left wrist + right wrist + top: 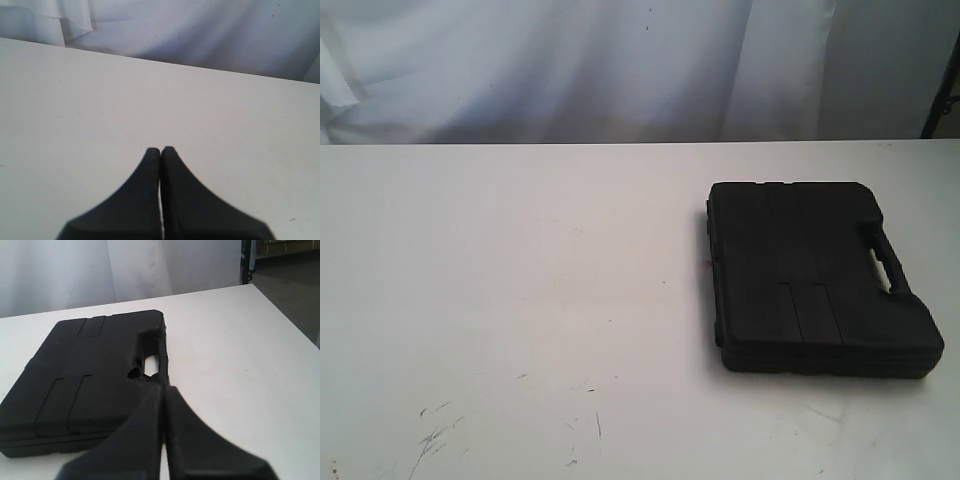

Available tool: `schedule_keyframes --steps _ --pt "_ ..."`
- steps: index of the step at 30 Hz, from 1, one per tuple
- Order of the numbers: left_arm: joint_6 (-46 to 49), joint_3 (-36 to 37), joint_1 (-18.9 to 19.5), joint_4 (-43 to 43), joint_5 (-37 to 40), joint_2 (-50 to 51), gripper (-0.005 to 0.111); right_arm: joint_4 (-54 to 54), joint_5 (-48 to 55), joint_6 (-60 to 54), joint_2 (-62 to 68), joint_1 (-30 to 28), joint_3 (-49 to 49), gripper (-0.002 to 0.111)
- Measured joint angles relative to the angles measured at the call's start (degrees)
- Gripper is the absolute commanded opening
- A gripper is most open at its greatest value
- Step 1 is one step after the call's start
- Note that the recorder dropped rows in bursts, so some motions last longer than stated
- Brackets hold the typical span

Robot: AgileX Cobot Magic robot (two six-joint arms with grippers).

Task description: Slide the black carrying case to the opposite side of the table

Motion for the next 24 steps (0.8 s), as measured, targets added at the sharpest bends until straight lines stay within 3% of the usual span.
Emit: schedule_keyframes --steps 24 --pt "0.0 0.0 0.0 0.0 0.0 0.0 0.000 -0.5 0.1 -0.1 0.0 0.0 0.0 0.000"
